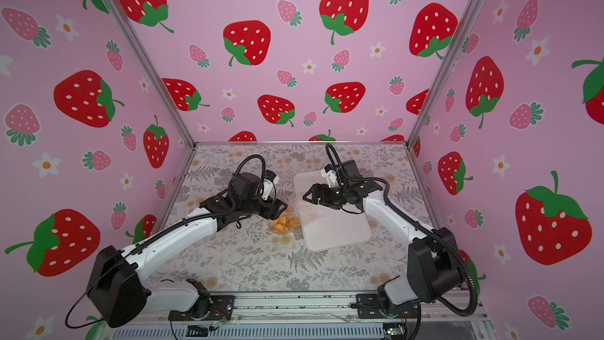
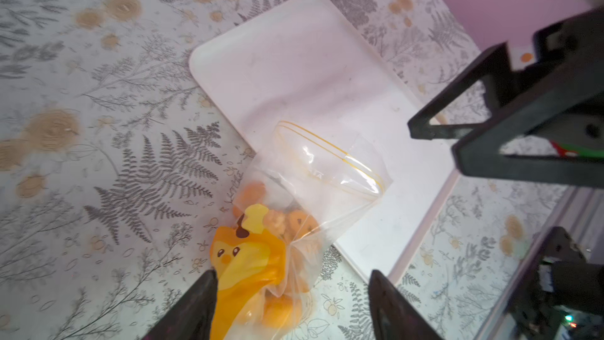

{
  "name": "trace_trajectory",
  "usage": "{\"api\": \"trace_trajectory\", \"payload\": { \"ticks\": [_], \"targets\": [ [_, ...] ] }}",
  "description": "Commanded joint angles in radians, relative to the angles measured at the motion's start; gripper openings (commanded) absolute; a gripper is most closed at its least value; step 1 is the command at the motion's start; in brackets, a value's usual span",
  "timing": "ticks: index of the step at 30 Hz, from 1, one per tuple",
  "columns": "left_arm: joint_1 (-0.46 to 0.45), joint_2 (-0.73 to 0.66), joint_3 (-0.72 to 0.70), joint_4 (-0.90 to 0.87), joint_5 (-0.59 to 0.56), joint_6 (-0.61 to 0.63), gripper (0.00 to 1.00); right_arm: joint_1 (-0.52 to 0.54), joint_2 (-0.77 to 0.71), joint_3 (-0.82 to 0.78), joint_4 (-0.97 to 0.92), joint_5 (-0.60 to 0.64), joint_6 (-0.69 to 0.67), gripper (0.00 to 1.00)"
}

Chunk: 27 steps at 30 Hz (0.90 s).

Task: Pour cookies out of the ziploc bag
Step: Adjust the ziploc bag on the tray.

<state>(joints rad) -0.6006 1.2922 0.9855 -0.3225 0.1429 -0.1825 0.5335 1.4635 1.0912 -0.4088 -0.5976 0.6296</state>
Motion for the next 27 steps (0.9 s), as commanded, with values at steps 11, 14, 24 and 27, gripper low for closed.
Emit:
{"api": "trace_trajectory", "payload": {
  "ticks": [11,14,24,27],
  "targets": [
    [0.016,-0.19,-0.229,-0.054,-0.118,-0.452,0.99,0.008,-0.001,0.023,-0.11,0.051,-0.069,0.94],
    [0.018,-0.146,-0.234,0.028,-0.054,-0.486,0.99,0.008,0.004,0.014,-0.109,0.053,-0.07,0.95],
    [0.041,0.008,-0.18,0.081,-0.017,-0.509,0.8,0.008,-0.014,0.003,-0.121,0.065,-0.079,0.94],
    [0.041,0.043,-0.161,0.094,-0.017,-0.492,0.67,0.008,-0.014,-0.003,-0.122,0.064,-0.08,0.94]
  ]
}}
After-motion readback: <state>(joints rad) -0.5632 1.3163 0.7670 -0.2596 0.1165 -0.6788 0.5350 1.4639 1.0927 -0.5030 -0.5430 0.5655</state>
